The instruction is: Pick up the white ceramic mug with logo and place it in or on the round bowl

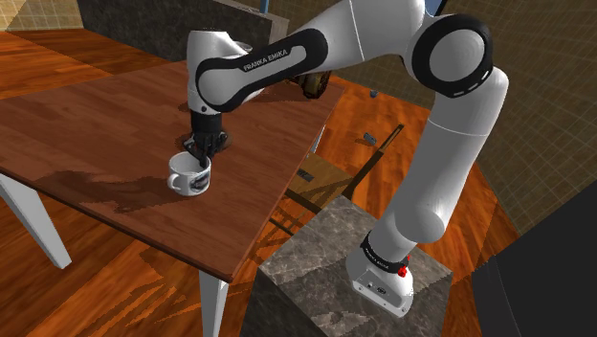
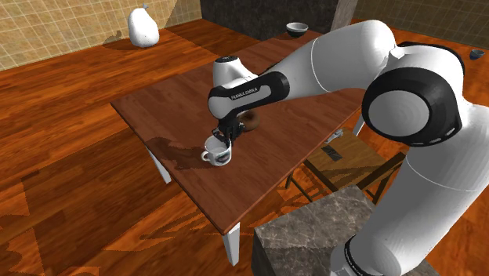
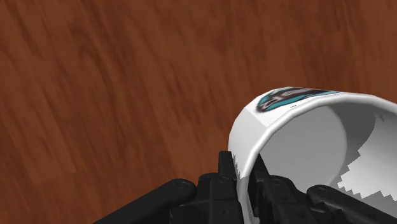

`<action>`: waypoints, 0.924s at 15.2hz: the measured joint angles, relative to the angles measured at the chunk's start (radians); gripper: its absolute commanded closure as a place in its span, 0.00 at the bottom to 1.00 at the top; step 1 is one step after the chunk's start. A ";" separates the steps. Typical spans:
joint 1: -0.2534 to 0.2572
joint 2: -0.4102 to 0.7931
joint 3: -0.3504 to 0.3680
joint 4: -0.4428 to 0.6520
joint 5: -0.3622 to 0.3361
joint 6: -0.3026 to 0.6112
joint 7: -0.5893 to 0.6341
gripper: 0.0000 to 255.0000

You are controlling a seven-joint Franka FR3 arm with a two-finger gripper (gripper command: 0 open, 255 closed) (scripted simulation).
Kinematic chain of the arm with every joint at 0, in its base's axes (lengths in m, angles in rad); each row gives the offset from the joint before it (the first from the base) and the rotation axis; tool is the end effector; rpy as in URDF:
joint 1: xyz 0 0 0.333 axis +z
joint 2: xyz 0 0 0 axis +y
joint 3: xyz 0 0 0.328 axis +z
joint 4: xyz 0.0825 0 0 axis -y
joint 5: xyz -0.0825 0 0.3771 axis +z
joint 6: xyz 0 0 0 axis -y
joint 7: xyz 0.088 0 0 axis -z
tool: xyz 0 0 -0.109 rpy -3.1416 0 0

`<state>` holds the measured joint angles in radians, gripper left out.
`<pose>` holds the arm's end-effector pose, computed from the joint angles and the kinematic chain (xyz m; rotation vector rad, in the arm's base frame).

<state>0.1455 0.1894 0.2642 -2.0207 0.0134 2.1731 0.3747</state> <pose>0.5320 0.2267 0.3723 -3.0965 -0.0364 0.0795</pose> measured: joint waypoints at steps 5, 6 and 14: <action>-0.002 -0.030 0.002 0.030 0.008 -0.058 -0.003 1.00; -0.003 -0.037 0.002 0.035 0.010 -0.072 -0.004 1.00; -0.005 -0.080 0.004 0.094 0.021 -0.172 -0.006 1.00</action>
<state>0.1404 0.1091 0.2677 -1.9265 0.0345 2.0013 0.3690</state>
